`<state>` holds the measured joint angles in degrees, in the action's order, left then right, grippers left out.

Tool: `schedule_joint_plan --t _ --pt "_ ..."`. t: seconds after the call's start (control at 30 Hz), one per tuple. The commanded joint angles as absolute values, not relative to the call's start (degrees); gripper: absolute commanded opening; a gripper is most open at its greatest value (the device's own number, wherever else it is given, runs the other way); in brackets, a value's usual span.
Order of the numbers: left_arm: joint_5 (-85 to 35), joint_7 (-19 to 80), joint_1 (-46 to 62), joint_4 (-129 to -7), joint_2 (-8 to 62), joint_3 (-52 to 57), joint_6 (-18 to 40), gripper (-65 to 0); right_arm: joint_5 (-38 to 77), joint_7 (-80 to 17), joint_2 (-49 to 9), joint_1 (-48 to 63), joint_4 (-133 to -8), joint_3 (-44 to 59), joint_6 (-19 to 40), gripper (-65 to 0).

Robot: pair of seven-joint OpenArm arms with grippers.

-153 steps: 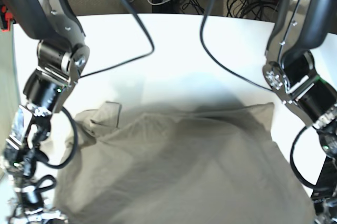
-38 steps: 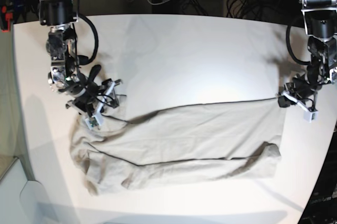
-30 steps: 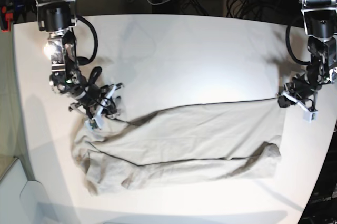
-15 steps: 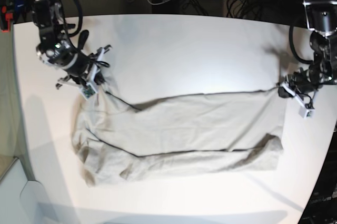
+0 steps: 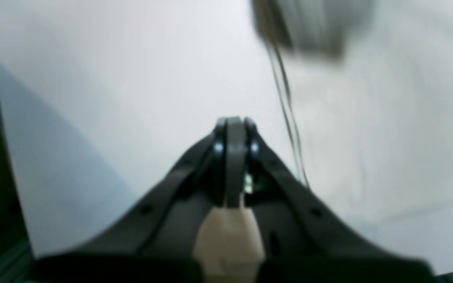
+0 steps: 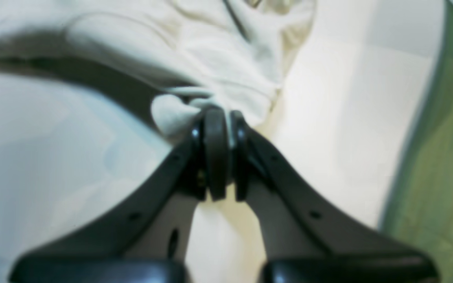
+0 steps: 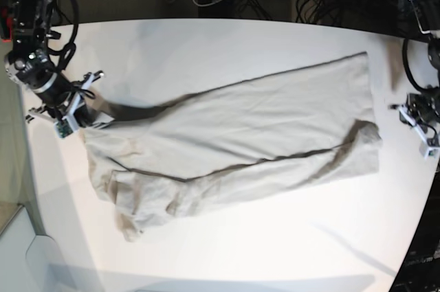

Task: Layout the t-shirt on the table in an organized manner, then fold the t-shirt properly
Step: 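Pull the grasped corners apart with both grippers to spread the shirt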

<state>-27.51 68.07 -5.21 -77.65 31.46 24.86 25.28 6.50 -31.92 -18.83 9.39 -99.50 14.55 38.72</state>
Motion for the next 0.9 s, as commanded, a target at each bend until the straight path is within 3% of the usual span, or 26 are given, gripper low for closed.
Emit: schedule_joint_plan --t 0.0,0.2,0.43,0.53,0.73,0.77,0.87 --pt "-27.91 68.62 -6.64 -79.16 32.75 25.19 25.27 -64.9 7.34 -30.29 -19.38 8.57 -101.58 15.52 40.0 -63.5" --pt "-28.18 71.16 -7.34 -80.31 30.99 24.84 25.27 -64.9 7.34 -30.29 -19.38 8.92 -102.9 16.66 40.0 -63.5" --pt "-28.18 71.96 2.07 -87.52 24.04 24.84 25.27 -63.9 7.34 -30.29 -17.54 9.63 -102.73 16.66 40.0 -63.5" --pt "-28.18 72.04 5.41 -92.53 21.76 24.92 25.27 -54.1 7.34 -30.29 -17.1 9.54 -102.81 16.31 40.0 -63.5" --pt "-27.91 71.43 11.56 -99.56 17.89 25.19 25.27 -17.2 7.34 -30.29 -17.01 9.63 -102.9 16.31 40.0 -63.5" --pt "-27.74 71.43 12.26 -99.82 17.1 25.27 25.27 -14.2 7.34 -30.29 -17.01 9.63 -102.9 16.31 40.0 -63.5" --pt "-27.65 71.25 13.23 -99.3 14.99 27.65 25.27 -13.4 7.34 -30.29 -17.1 9.63 -102.9 16.31 40.0 -63.5"
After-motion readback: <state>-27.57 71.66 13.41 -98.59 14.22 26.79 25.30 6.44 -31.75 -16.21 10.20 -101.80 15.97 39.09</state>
